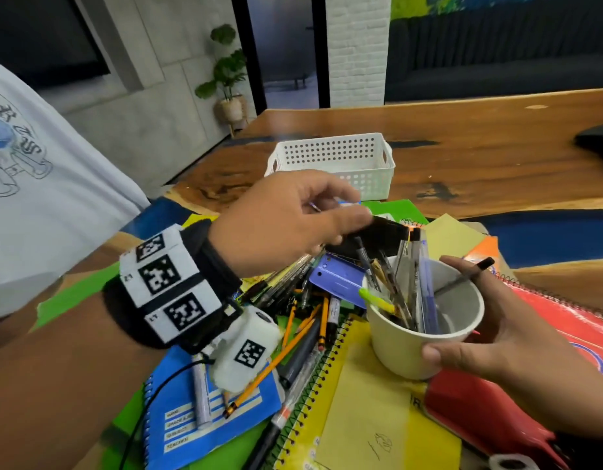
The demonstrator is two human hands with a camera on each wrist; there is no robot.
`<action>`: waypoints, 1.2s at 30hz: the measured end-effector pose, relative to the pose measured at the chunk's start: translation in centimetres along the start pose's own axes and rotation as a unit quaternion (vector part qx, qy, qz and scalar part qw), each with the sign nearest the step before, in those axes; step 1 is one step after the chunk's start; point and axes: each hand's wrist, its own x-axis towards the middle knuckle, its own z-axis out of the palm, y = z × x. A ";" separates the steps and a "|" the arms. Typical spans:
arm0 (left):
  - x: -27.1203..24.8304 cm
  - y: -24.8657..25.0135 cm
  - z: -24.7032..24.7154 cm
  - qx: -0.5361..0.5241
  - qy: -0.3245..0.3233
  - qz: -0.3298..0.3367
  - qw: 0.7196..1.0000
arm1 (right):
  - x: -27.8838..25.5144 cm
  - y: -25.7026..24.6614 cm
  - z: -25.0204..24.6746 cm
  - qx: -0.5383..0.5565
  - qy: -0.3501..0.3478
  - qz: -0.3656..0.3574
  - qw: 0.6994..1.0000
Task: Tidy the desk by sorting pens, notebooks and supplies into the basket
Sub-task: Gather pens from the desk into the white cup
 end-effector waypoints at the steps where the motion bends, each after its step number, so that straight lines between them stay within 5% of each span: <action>1: 0.5 -1.3 -0.6 0.035 0.037 -0.014 0.999 | 0.0 0.0 0.0 -0.003 -0.002 0.003 1.000; 3: 1.6 -4.2 -2.2 0.142 0.066 -0.059 0.986 | -0.1 0.1 -0.1 -0.002 0.004 0.006 1.000; 7: 2.1 -8.7 -3.3 0.357 -0.101 -0.195 0.908 | -0.1 -0.2 0.0 -0.001 0.003 0.008 1.000; 12: 1.9 -10.1 -1.5 0.479 -0.159 -0.187 0.843 | -0.1 -0.5 0.2 0.003 0.010 0.012 1.000; 14: 2.0 -9.6 -1.7 0.467 -0.161 -0.186 0.849 | -0.2 -0.6 0.2 0.001 0.012 0.012 1.000; 17: 2.1 -7.8 -2.9 0.355 -0.089 -0.179 0.913 | -0.2 -0.5 0.1 -0.004 0.005 0.010 1.000; 20: 1.2 -4.3 -2.9 0.047 0.016 -0.134 0.990 | -0.3 -0.4 0.0 -0.011 0.003 0.010 1.000; 23: 0.1 -0.4 -1.1 -0.140 0.005 -0.059 0.988 | -0.4 -0.4 -0.1 -0.017 0.000 0.008 1.000; 28: -0.7 2.3 1.8 -0.073 -0.065 -0.008 0.995 | -0.3 -0.4 -0.1 -0.011 -0.005 -0.004 1.000; 32: 0.6 0.1 -0.2 0.041 0.036 -0.010 0.998 | -0.2 0.1 -0.3 -0.009 -0.003 0.001 1.000; 34: 1.5 -2.4 -1.8 0.159 0.043 -0.038 0.986 | -0.1 0.3 -0.4 -0.005 -0.007 0.001 1.000; 36: 1.9 -4.9 -2.7 0.301 -0.036 -0.091 0.949 | -0.1 0.3 -0.5 -0.009 -0.010 0.000 1.000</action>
